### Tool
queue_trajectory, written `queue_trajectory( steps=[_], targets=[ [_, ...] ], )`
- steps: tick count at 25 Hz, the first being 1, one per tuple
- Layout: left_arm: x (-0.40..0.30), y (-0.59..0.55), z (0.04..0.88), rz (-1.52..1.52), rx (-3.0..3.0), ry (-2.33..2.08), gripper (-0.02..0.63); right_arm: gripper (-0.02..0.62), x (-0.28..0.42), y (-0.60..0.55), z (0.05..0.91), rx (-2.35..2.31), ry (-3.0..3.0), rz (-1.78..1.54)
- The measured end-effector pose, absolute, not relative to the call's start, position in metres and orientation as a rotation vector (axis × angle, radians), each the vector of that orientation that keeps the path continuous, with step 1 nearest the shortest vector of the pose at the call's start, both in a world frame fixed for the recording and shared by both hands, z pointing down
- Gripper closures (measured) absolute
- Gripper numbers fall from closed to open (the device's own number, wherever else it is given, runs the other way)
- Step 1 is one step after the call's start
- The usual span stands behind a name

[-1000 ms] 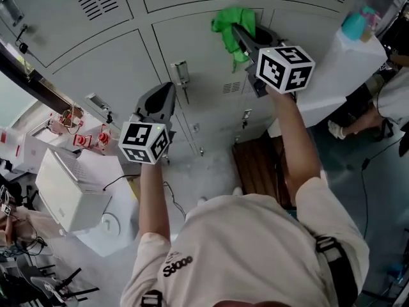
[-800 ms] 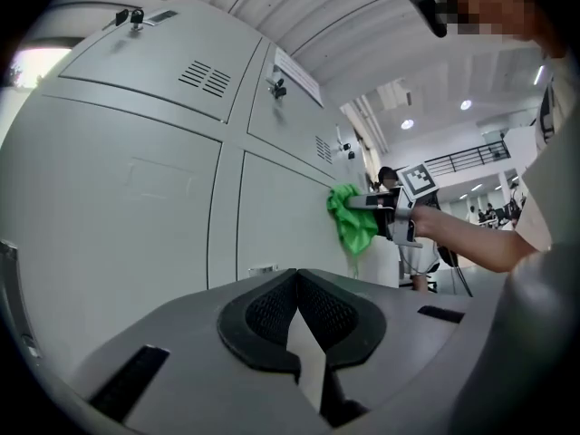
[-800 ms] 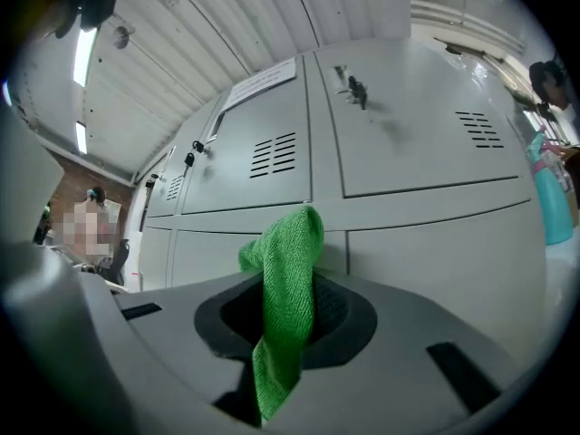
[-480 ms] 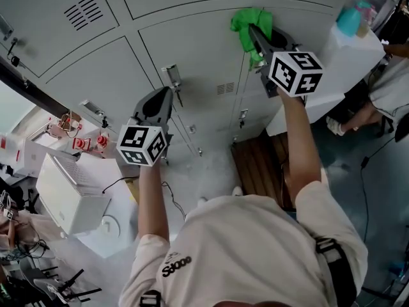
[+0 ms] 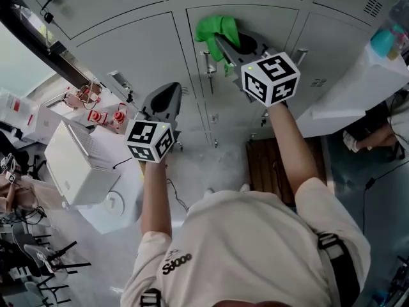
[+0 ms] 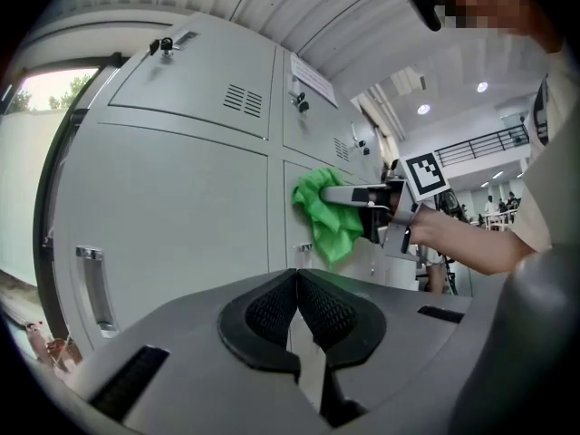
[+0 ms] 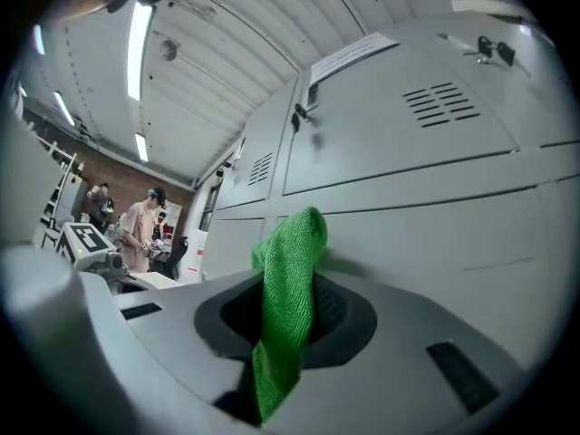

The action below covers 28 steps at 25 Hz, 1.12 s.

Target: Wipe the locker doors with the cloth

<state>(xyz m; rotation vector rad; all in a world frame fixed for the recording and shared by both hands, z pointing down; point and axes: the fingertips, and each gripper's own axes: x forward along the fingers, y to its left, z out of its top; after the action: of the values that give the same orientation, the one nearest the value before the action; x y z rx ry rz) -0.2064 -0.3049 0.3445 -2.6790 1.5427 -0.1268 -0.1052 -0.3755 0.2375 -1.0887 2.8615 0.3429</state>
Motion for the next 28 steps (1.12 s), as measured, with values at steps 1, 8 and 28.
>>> queue_trajectory(
  steps=[1, 8, 28],
  targets=[
    [-0.212, -0.303, 0.345, -0.127, -2.673, 1.555, 0.588, 0.538, -0.119, -0.375, 0.242, -1.071, 2.874, 0.337],
    [-0.231, -0.296, 0.345, -0.133, -2.655, 1.58, 0.588, 0.538, -0.149, -0.385, 0.255, -1.151, 2.826, 0.311],
    [-0.144, -0.34, 0.336, -0.112, -2.768, 1.314, 0.588, 0.538, 0.076, -0.419, 0.285, -1.641, 2.539, 0.181]
  ],
)
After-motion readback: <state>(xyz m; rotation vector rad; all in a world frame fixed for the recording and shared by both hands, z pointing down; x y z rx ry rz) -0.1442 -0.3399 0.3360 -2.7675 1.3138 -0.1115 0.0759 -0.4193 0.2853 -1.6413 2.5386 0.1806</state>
